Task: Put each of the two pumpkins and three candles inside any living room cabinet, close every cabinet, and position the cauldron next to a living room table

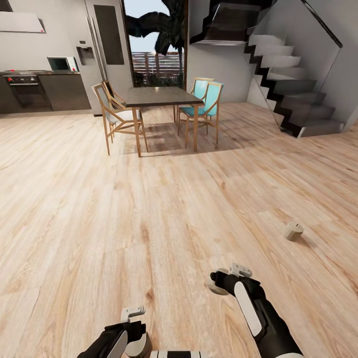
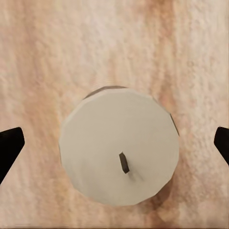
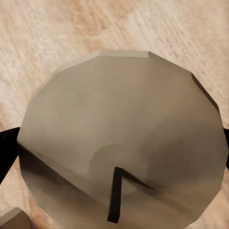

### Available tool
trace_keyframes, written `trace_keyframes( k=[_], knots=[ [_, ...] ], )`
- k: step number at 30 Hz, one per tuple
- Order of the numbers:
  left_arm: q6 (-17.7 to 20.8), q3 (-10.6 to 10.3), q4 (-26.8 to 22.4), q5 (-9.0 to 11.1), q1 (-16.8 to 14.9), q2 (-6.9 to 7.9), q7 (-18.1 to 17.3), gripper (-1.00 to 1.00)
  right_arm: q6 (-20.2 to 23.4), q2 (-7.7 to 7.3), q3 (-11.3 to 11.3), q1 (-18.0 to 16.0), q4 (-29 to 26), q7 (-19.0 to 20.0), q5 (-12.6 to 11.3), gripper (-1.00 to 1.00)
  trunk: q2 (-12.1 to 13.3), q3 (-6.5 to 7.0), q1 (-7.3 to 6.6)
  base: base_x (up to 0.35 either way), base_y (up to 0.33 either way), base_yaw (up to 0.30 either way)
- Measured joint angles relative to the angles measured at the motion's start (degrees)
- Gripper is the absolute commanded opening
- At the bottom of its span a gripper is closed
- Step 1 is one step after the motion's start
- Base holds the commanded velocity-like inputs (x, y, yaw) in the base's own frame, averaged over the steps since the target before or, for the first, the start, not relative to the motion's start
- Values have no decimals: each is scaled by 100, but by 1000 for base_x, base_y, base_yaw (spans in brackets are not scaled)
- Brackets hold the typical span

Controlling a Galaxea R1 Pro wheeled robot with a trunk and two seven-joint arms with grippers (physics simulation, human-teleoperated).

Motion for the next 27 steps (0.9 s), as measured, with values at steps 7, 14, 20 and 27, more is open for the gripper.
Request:
trace_keyframes(
  k=[7, 14, 20, 27],
  knots=[
    [-19, -7, 9, -13, 0, -2, -21, 100, 10, 1, 2, 110, -308, 0, 2, -100, -9, -155, 18, 0, 0, 0],
    [-45, -8, 10, -13, 0, 0, -24, 100, 273, 5, 11, 423, -1034, 1, -2, -100, -19, -310, 36, 0, 0, 0],
    [-151, -8, 3, -11, 0, 0, -24, 100, 666, -15, 56, 835, -2020, 465, -45, -100, -27, -444, 51, 0, 0, 0],
    [-168, -8, 3, -12, 0, 0, -24, 100, 1287, -61, 48, 1131, -2648, 2203, -93, -100, -36, -599, 70, 0, 0, 0]
  ],
)
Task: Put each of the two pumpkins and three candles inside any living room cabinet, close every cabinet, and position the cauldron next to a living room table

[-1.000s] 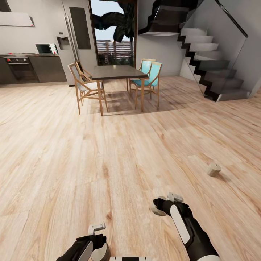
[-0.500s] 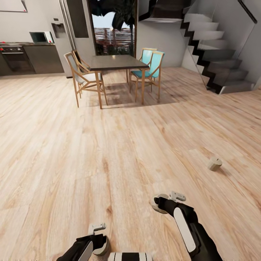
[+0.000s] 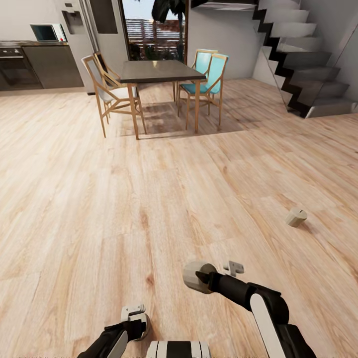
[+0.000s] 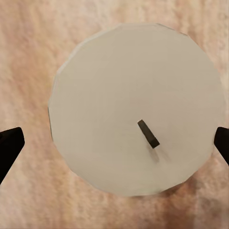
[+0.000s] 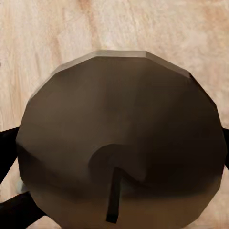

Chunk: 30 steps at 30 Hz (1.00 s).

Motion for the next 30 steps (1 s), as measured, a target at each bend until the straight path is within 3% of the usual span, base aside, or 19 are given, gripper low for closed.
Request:
trace_keyframes(
  k=[5, 17, 23, 30],
  knots=[
    [-1, 0, 0, 3, 0, 0, 0, 100, 40, -9, -4, 16, -34, 229, 1, -100, 0, -1, 0, 0, 0, 0],
    [-19, -33, -44, 9, 0, -17, 4, 100, 38, -11, -1, 18, -38, 278, -13, -100, 0, -1, 0, 0, 0, 0],
    [-227, -130, -80, 9, -2, -44, 9, 100, 38, -11, -4, 18, -38, 279, -12, -100, 0, -1, 0, 0, 0, 0],
    [-432, -172, -79, 9, -2, -45, 7, 100, 38, -15, -5, 18, -35, 279, -3, -100, -6, -89, 10, 0, 0, 0]
  ],
)
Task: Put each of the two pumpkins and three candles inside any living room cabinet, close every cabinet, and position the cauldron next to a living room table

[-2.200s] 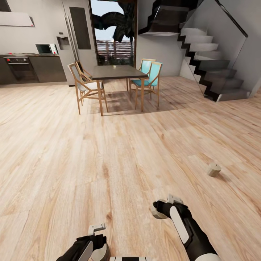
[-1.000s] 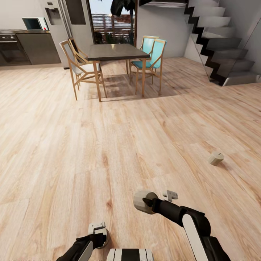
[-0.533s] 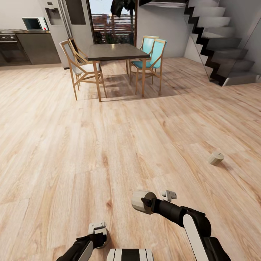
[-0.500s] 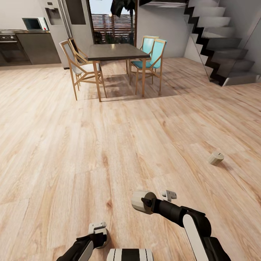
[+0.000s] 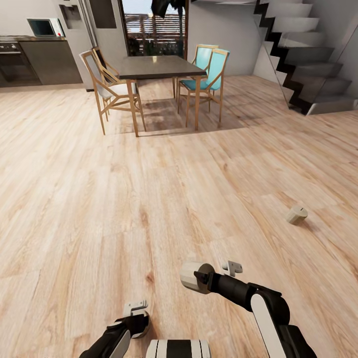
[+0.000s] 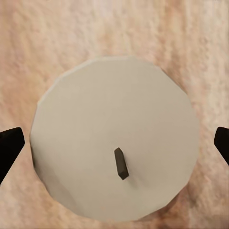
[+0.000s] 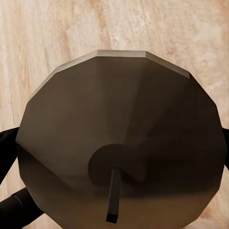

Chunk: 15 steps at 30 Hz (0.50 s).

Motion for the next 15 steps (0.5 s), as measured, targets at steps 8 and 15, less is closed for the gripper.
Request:
trace_keyframes(
  k=[8, 15],
  knots=[
    [-16, -11, 0, 0, 1, 11, -5, 100, -1, -4, 0, 0, 2, -1, 8, -100, -2, -44, 5, 0, 0, 0],
    [-19, -12, 0, 0, 2, 18, -6, 100, 0, -4, 0, 0, -2, 0, -8, -100, -4, -67, 8, 0, 0, 0]
  ],
)
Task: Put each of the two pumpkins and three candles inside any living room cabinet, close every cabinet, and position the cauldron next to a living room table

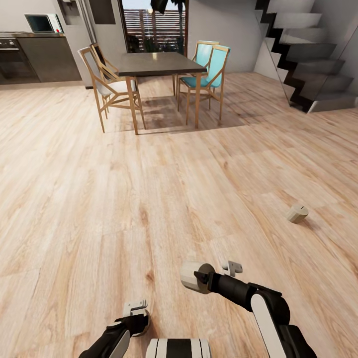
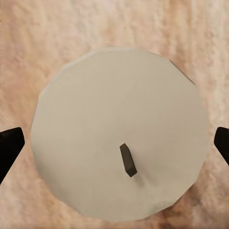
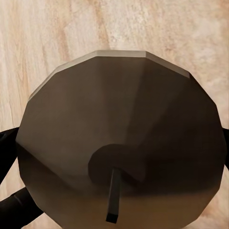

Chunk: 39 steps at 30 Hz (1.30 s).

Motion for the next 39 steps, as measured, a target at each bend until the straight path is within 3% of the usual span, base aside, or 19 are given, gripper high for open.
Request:
trace_keyframes(
  k=[7, 19, 22, 35, 36, 39],
  knots=[
    [-9, -5, -2, 20, -1, -1, -6, 100, -1, 3, 0, 0, -1, 0, 6, -100, -4, -66, 8, 0, 0, 0],
    [-8, -3, -7, 10, 0, 0, -3, 100, 0, 7, 0, 0, -1, 0, -3, -100, -4, -66, 8, 0, 0, 0],
    [-16, -14, -15, 53, -2, -5, -16, 100, -1, 8, 0, 0, -1, -1, 7, -100, -8, -132, 15, 0, 0, 0],
    [-7, 0, -9, 0, 0, -2, 0, 100, 0, 8, 4, 0, -1, 0, -2, -100, -8, -133, 15, 0, 0, 0],
    [-7, 0, -9, 0, 0, -1, 0, -100, 0, 8, 6, 0, -1, 0, -1, -100, -8, -133, 15, 0, 0, 0],
    [-8, -2, -7, 7, 0, 0, -2, -100, 0, 8, 8, 0, -1, 0, -3, -100, -8, -133, 15, 0, 0, 0]
  ],
)
